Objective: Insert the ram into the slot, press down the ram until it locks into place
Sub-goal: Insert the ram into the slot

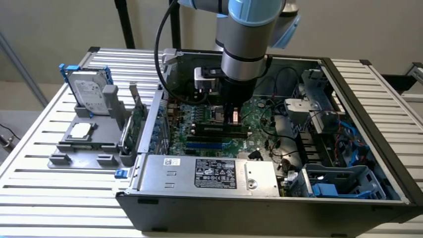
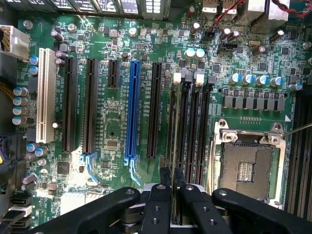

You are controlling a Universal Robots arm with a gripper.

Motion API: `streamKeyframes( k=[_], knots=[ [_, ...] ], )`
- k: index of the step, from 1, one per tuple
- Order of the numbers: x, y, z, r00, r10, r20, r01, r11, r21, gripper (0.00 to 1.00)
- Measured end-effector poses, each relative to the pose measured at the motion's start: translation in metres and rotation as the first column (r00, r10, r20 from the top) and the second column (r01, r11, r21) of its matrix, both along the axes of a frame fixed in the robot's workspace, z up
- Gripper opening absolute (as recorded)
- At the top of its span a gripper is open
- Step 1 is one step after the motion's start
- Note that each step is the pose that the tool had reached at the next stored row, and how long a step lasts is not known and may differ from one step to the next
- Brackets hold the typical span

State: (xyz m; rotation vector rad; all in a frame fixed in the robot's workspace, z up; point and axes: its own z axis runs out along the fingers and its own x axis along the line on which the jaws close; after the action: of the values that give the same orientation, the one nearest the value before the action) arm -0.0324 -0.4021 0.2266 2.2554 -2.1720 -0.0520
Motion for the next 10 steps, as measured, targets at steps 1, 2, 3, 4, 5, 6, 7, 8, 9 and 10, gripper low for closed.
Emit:
streamKeyframes(
  k=[1, 2, 3, 4, 5, 6, 7, 8, 9, 10],
  knots=[
    [0.0000, 0.0000, -0.0001, 1.0000, 0.000, 0.0003, 0.000, 1.0000, 0.0000, 0.14],
    [0.0000, 0.0000, -0.0003, 1.0000, -0.001, 0.0006, 0.001, 1.0000, 0.0000, 0.14],
    [-0.0001, 0.0000, -0.0004, 1.0000, -0.001, 0.0010, 0.001, 1.0000, -0.0001, 0.14],
    [-0.0002, 0.0000, -0.0006, 1.0000, -0.002, 0.0014, 0.002, 1.0000, 0.0000, 0.14],
    [-0.0003, 0.0000, -0.0007, 1.0000, -0.003, 0.0018, 0.003, 1.0000, 0.0000, 0.14],
    [-0.0004, 0.0000, -0.0009, 1.0000, -0.003, 0.0021, 0.003, 1.0000, -0.0001, 0.14],
    [-0.0004, -0.0001, -0.0010, 1.0000, -0.004, 0.0023, 0.004, 1.0000, -0.0001, 0.14],
    [-0.0005, -0.0001, -0.0011, 1.0000, -0.005, 0.0026, 0.005, 1.0000, -0.0001, 0.14],
    [-0.0006, -0.0001, -0.0012, 1.0000, -0.006, 0.0028, 0.006, 1.0000, -0.0001, 0.14],
    [-0.0007, 0.0000, -0.0013, 1.0000, -0.006, 0.0030, 0.006, 1.0000, 0.0000, 0.14]
  ],
)
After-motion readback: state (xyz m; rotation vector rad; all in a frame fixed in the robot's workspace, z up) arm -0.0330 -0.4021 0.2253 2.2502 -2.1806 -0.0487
